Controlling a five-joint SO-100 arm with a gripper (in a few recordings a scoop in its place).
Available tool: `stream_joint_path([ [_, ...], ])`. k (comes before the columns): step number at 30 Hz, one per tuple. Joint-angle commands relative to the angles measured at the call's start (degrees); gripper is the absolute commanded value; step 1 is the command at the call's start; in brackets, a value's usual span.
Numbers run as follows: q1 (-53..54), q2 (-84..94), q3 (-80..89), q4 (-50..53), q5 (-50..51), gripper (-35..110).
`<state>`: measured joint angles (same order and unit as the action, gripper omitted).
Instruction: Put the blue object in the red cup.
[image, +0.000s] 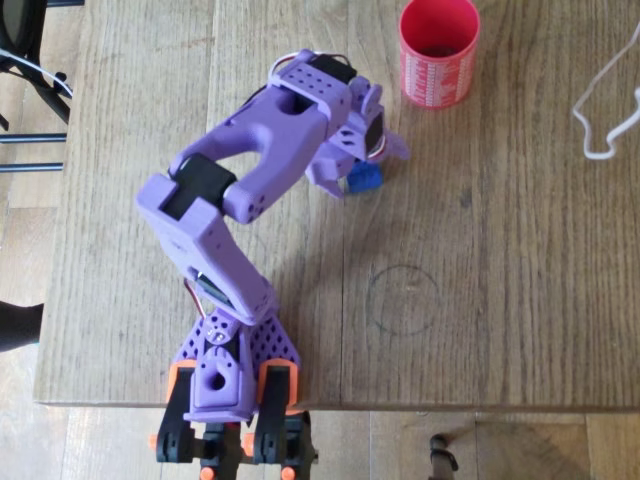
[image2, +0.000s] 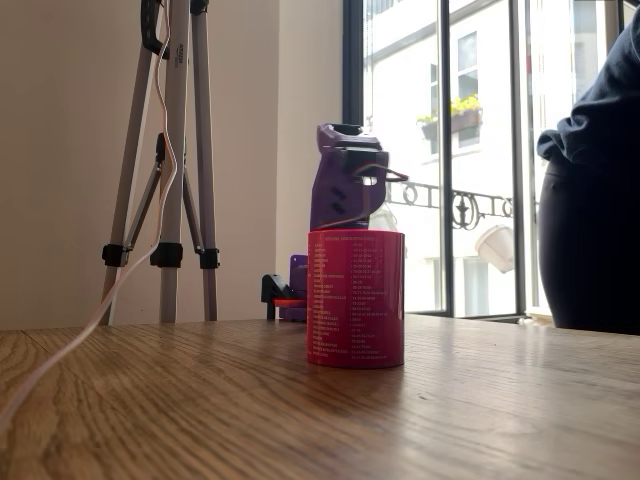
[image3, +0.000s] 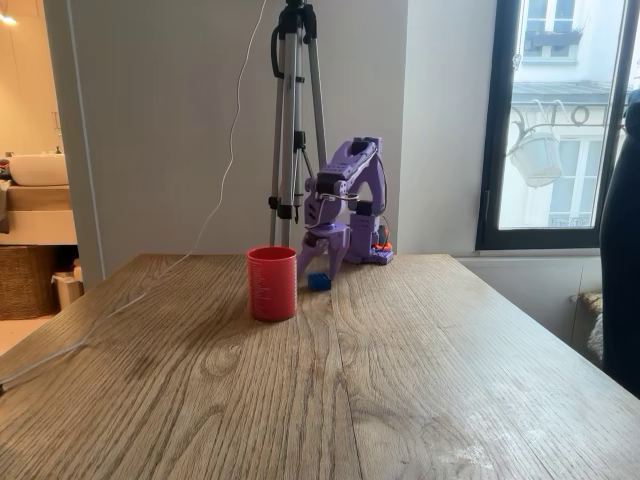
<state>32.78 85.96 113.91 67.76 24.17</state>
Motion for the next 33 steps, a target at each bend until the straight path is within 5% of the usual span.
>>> stream_joint_path([
  [1,2.5,0.7,-3.5,0.6,0.5,1],
  [14,7.2,2.2,-4.0,1.1,-3.3,1],
  [25,30.8,16.5,-25.6,-7.3,-15.8,1],
  [33,22.4,21.0,-22.8,-18.0,-28.5,1],
])
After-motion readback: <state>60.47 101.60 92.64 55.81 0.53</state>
